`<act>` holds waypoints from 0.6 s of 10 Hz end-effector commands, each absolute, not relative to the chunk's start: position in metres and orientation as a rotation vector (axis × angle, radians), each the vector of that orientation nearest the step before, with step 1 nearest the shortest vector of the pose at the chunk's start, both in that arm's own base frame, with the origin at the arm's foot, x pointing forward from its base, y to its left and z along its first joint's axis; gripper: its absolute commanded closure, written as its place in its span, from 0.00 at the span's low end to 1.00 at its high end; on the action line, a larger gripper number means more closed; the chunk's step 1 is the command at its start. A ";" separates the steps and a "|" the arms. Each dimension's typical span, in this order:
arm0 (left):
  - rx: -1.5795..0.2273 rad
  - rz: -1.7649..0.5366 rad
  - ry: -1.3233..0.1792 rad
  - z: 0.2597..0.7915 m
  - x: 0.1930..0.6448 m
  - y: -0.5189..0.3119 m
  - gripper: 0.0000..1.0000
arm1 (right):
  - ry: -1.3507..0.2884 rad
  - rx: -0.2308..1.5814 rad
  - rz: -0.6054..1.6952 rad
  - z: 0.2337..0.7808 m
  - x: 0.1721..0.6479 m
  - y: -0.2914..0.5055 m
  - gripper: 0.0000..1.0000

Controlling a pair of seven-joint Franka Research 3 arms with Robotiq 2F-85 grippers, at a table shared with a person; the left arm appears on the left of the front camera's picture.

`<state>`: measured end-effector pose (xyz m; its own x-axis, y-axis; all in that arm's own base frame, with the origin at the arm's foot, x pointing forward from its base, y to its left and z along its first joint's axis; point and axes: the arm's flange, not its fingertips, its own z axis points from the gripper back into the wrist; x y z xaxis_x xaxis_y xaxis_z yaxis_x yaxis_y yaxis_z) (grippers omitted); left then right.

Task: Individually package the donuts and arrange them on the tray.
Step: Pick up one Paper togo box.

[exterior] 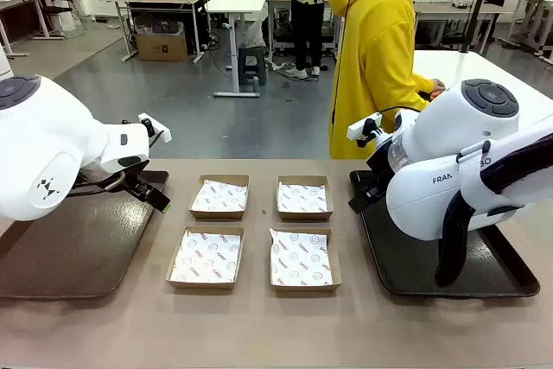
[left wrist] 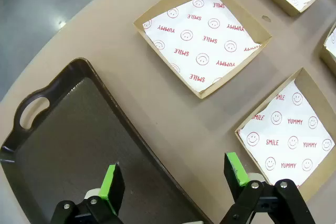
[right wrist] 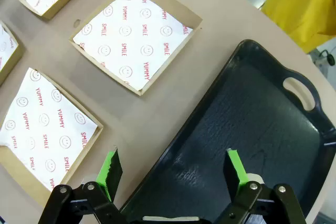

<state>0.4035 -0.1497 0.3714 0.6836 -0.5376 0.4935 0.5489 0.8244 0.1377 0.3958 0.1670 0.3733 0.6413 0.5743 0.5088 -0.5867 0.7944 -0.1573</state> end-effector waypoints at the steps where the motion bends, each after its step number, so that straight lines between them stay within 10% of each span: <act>1: -0.022 -0.609 -0.547 0.371 0.403 -0.150 0.00 | -0.572 0.023 0.662 0.373 0.396 0.167 0.00; 6: -0.022 -0.609 -0.547 0.371 0.403 -0.150 0.00 | -0.572 0.023 0.662 0.373 0.396 0.167 0.00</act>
<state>0.4034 -0.1499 0.3714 0.6835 -0.5378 0.4935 0.5491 0.8243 0.1377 0.3958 0.1670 0.3733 0.6413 0.5744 0.5088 -0.5866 0.7944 -0.1574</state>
